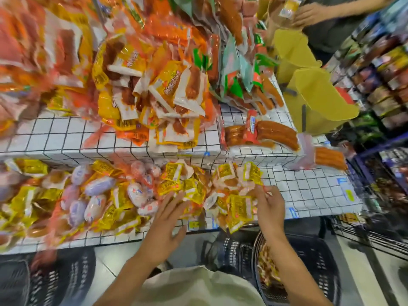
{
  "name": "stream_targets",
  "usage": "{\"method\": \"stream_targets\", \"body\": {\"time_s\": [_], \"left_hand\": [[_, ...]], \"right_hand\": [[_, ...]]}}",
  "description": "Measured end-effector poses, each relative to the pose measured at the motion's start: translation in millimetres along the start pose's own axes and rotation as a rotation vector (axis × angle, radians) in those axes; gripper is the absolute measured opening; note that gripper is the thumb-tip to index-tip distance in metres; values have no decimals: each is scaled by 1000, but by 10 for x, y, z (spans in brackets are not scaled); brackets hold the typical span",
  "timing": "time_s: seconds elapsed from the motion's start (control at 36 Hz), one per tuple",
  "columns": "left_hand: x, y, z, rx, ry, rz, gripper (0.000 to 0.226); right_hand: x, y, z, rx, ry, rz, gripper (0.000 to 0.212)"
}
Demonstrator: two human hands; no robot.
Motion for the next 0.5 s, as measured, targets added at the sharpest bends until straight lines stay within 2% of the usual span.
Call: {"method": "stream_targets", "body": {"time_s": [0.08, 0.17, 0.25, 0.31, 0.36, 0.39, 0.42, 0.44, 0.47, 0.5], "left_hand": [[-29, 154, 85, 56, 112, 95, 50], [-124, 367, 154, 219, 207, 149, 41], [-283, 530, 167, 498, 280, 237, 37], [-402, 570, 135, 783, 298, 421, 44], [-516, 620, 83, 1209, 257, 633, 61], [-553, 620, 68, 1397, 203, 661, 63], [-550, 705, 65, 1567, 148, 665, 54], [-497, 795, 70, 1548, 129, 589, 39], [-464, 762, 18, 1505, 135, 596, 43], [-395, 684, -86, 1514, 83, 683, 55]], "right_hand": [[24, -333, 48, -42, -90, 75, 25], [57, -689, 110, -40, -201, 180, 26], [80, -1004, 166, -88, -302, 236, 23], [85, -1160, 199, -101, -365, 258, 25], [66, -1241, 219, -169, -438, 236, 25], [54, -1252, 210, -232, -486, 201, 26], [42, -1244, 184, -307, -540, 144, 27], [36, -1223, 144, -368, -590, 80, 25], [32, -1196, 97, -396, -625, 31, 22], [34, -1163, 51, -377, -643, 3, 21]]}}
Point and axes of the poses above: each hand's wrist, its own x-axis away from the middle knuckle, its own z-axis out of the back of the hand, y = z × x, the point moved 4 cm from there along -x, towards the middle knuckle, and after that the axes turned 2 degrees about x, right-handed, at the moved point
